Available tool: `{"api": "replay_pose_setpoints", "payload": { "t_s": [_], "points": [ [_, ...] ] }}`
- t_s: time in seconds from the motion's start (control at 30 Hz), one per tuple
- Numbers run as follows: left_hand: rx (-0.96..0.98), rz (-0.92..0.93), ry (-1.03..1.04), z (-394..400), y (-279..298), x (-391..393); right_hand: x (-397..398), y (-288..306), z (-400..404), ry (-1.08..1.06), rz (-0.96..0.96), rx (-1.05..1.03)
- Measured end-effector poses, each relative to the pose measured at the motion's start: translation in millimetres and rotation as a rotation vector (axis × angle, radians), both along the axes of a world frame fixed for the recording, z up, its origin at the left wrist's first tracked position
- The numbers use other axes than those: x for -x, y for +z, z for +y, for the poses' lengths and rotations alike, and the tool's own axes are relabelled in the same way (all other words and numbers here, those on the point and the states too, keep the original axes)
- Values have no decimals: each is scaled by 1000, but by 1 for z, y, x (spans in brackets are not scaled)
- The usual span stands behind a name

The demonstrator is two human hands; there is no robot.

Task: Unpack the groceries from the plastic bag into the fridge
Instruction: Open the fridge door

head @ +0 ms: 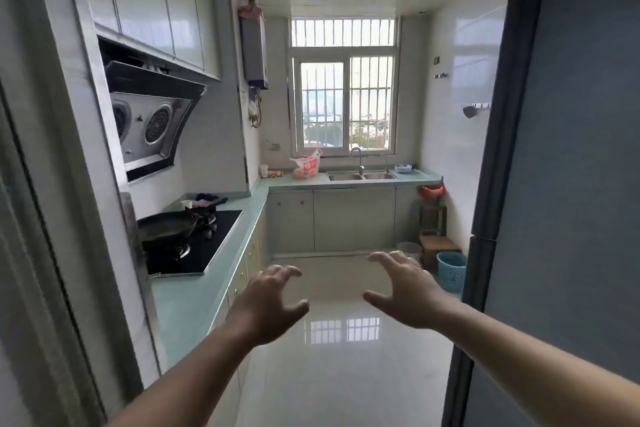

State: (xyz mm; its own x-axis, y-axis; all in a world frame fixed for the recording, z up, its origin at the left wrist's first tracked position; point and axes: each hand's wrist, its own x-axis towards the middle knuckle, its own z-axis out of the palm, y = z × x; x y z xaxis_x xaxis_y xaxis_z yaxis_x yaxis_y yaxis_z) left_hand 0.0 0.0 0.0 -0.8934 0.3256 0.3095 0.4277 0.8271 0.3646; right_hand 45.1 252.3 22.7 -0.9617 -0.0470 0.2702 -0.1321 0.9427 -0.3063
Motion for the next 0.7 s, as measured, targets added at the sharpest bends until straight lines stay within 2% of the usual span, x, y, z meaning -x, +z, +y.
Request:
{"api": "replay_pose_setpoints", "payload": {
  "t_s": [0.13, 0.3, 0.7],
  "points": [
    [-22, -23, 1, 14, -12, 34, 36, -12, 13, -27, -49, 15],
    [-7, -5, 17, 39, -15, 96, 110, -20, 30, -13, -21, 65],
    [-45, 14, 18, 126, 12, 262, 266, 4, 107, -17, 33, 136]
  ]
}}
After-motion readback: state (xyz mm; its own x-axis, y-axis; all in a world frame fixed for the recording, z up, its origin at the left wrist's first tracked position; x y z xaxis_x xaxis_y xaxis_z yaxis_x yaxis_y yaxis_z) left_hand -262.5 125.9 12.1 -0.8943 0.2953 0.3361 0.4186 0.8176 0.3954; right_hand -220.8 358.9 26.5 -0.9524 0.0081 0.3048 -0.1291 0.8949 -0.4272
